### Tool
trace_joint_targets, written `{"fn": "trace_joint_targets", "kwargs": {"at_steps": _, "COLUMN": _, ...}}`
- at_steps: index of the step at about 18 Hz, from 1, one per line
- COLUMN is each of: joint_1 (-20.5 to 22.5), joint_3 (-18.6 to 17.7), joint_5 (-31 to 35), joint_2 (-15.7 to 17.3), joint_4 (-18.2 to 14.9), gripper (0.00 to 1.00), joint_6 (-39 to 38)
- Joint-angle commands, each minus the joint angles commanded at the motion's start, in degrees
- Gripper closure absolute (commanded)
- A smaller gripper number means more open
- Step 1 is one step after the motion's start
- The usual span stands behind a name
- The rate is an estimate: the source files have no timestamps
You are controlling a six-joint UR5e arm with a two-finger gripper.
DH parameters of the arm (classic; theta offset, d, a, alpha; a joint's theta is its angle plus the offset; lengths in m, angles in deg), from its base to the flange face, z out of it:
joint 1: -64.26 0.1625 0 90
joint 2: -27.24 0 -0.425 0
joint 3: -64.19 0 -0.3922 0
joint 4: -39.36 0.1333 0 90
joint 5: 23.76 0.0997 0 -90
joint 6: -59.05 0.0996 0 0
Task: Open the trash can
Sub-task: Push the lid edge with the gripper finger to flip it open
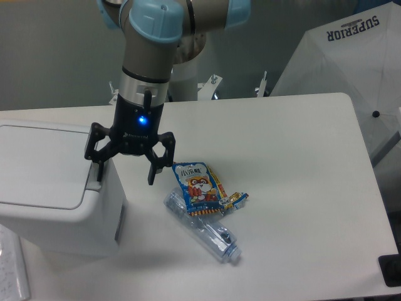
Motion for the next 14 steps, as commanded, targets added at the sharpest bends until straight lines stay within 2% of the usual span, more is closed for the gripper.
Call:
{"fn": "trace_joint_targets", "kwargs": {"at_steps": 9, "joint_1": 0.00, "joint_3": 0.61, "joint_5": 0.09, "joint_2": 0.35, "joint_4": 0.00, "gripper": 0.00, "joint_6": 0.09}}
{"fn": "trace_joint_targets", "kwargs": {"at_steps": 12, "joint_1": 0.44, "joint_3": 4.56, "joint_5": 0.09, "joint_2": 0.53, "joint_4": -0.09, "gripper": 0.00, "joint_6": 0.35}}
{"fn": "trace_joint_targets", "kwargs": {"at_steps": 14, "joint_1": 2.53, "joint_3": 6.15, "joint_5": 0.44, "joint_2": 0.70, "joint_4": -0.09, "gripper": 0.00, "joint_6": 0.53}}
